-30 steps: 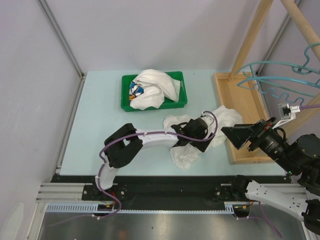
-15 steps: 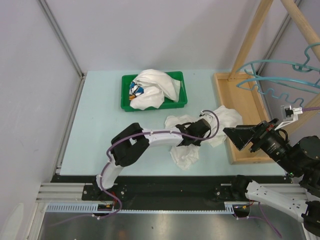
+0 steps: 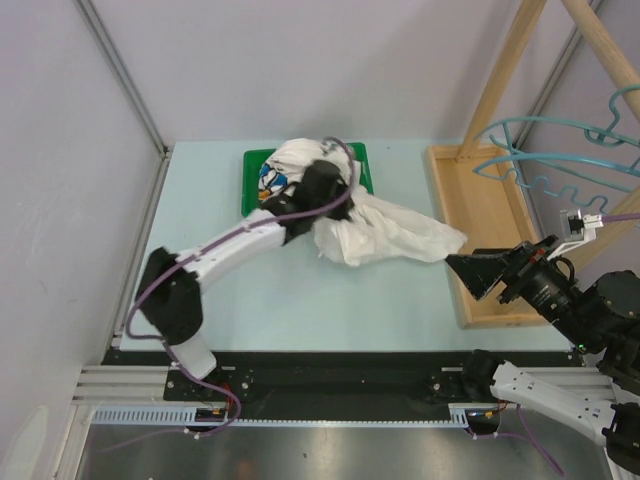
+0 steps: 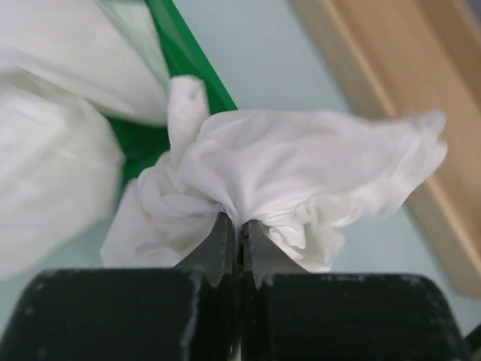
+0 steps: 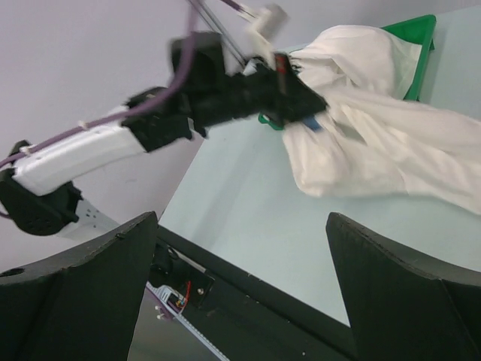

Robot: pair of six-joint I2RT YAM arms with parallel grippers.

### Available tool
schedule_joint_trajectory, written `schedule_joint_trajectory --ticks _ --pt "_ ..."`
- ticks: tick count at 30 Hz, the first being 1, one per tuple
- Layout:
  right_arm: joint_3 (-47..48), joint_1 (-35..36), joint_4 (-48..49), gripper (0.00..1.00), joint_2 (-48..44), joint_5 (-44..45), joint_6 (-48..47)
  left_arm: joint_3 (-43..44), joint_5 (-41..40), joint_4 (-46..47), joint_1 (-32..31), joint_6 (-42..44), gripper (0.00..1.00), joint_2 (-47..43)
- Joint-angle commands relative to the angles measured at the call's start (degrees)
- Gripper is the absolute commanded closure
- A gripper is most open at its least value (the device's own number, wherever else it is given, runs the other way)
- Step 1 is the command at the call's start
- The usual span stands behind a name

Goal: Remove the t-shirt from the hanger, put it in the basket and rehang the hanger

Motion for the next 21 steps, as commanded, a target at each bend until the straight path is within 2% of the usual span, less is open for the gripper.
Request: schedule_joint_trajectory --ticks 1,7,14,21 --pt "2.3 -0.4 1.3 0.00 2.1 -0.8 -2.8 4.8 4.3 4.1 6.9 4.8 1.00 -10.0" --pt "2.4 -0.4 2.4 0.00 3.7 -1.5 -3.4 16.2 9.3 2.4 17.0 8.2 1.00 -8.9" --pt "2.5 -0.4 2.6 0.00 5.0 -0.5 -4.2 29.4 15.7 -2.8 23.8 12.4 1.00 -1.6" --pt "2.5 -0.4 3.6 0.00 6.7 -0.5 -5.2 31.8 25.8 0.3 26.2 12.0 1.00 9.0"
